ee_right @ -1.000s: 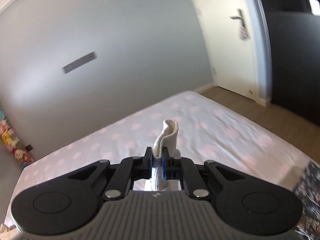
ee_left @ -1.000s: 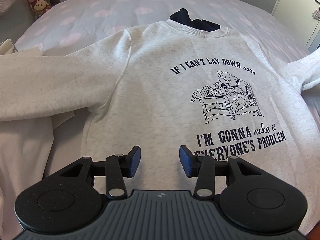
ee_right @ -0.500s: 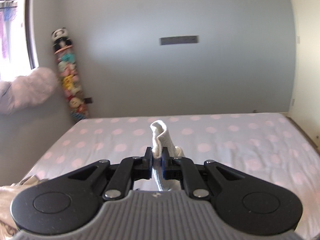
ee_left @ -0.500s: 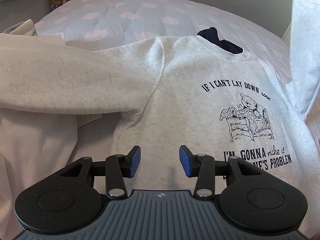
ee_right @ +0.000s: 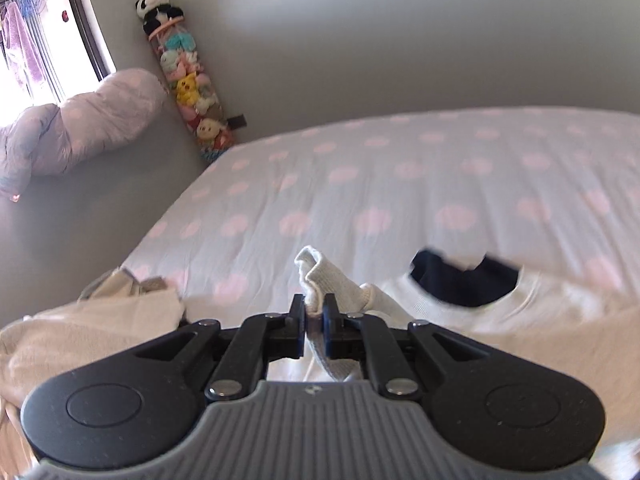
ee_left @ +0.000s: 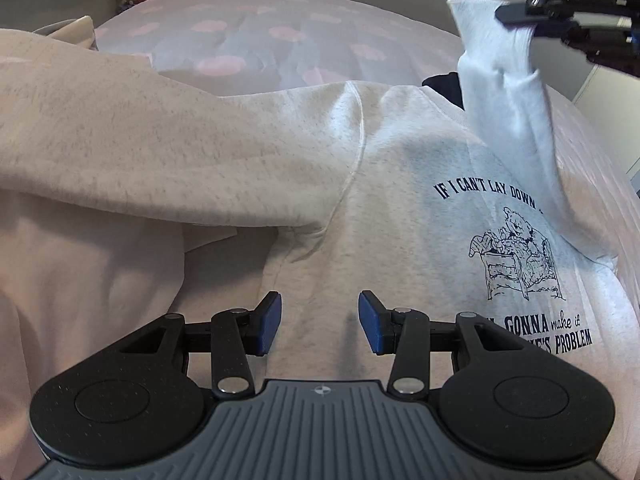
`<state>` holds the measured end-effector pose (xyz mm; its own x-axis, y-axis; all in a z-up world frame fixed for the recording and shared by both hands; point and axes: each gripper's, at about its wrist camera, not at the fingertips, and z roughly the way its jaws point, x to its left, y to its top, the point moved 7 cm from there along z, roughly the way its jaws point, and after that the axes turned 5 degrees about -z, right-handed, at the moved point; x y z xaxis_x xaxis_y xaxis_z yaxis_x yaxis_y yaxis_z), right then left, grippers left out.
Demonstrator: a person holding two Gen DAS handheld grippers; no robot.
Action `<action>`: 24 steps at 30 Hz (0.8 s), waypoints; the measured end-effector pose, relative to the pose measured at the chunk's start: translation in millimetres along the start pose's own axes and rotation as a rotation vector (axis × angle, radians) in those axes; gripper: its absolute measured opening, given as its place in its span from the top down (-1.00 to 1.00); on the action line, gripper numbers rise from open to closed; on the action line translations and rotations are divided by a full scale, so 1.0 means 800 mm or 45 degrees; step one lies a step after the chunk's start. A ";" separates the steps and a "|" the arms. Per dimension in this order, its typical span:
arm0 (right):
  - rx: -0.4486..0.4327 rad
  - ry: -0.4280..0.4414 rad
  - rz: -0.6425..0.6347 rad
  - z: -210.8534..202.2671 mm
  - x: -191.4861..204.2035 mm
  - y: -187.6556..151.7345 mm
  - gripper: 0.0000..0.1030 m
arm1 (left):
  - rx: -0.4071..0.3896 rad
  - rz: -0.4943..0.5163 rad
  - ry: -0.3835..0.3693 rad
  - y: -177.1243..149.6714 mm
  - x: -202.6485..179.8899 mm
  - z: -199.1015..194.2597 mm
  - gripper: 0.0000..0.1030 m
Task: Fold clothes
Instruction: 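Carry the sleeve across the sweatshirt back with the right gripper and release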
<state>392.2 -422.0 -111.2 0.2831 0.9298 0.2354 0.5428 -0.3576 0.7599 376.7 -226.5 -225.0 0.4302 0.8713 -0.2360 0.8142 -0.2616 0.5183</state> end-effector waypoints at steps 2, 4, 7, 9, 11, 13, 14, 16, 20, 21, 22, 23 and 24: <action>0.047 0.031 0.011 0.029 0.011 -0.024 0.81 | -0.002 -0.016 -0.006 0.001 0.005 0.000 0.21; 0.091 0.051 0.023 0.049 0.017 -0.046 0.81 | -0.004 -0.029 -0.005 0.001 0.010 0.002 0.22; 0.137 0.069 0.034 0.071 0.022 -0.068 0.80 | -0.007 -0.045 0.005 0.002 0.015 0.004 0.21; 0.164 0.081 0.040 0.082 0.024 -0.078 0.79 | -0.015 -0.046 0.004 0.003 0.015 0.006 0.21; 0.191 0.103 0.048 0.087 0.025 -0.086 0.66 | -0.024 -0.047 0.003 0.005 0.014 0.007 0.22; 0.210 0.133 0.059 0.089 0.027 -0.091 0.58 | -0.041 -0.043 -0.010 0.006 0.012 0.006 0.22; 0.213 0.145 0.060 0.088 0.027 -0.093 0.56 | -0.050 -0.042 -0.016 0.007 0.012 0.005 0.22; 0.210 0.164 0.053 0.082 0.027 -0.095 0.49 | -0.069 -0.049 -0.027 0.009 0.010 0.003 0.22; 0.202 0.143 0.007 0.058 0.010 -0.097 0.45 | -0.090 -0.068 -0.042 0.012 0.010 0.000 0.22; 0.204 0.126 -0.004 0.051 0.000 -0.099 0.45 | -0.094 -0.070 -0.044 0.013 0.009 0.000 0.22; 0.204 0.101 -0.012 0.045 -0.012 -0.102 0.45 | -0.097 -0.073 -0.045 0.013 0.009 0.000 0.22; 0.203 0.071 -0.016 0.038 -0.027 -0.106 0.45 | -0.098 -0.072 -0.044 0.013 0.009 0.000 0.22; 0.204 0.034 -0.013 0.031 -0.046 -0.110 0.46 | -0.098 -0.070 -0.040 0.012 0.009 0.000 0.22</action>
<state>353.5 -426.8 -201.9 0.2568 0.9346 0.2463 0.6651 -0.3558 0.6566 387.9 -222.9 -221.5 0.3985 0.8697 -0.2913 0.8053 -0.1798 0.5650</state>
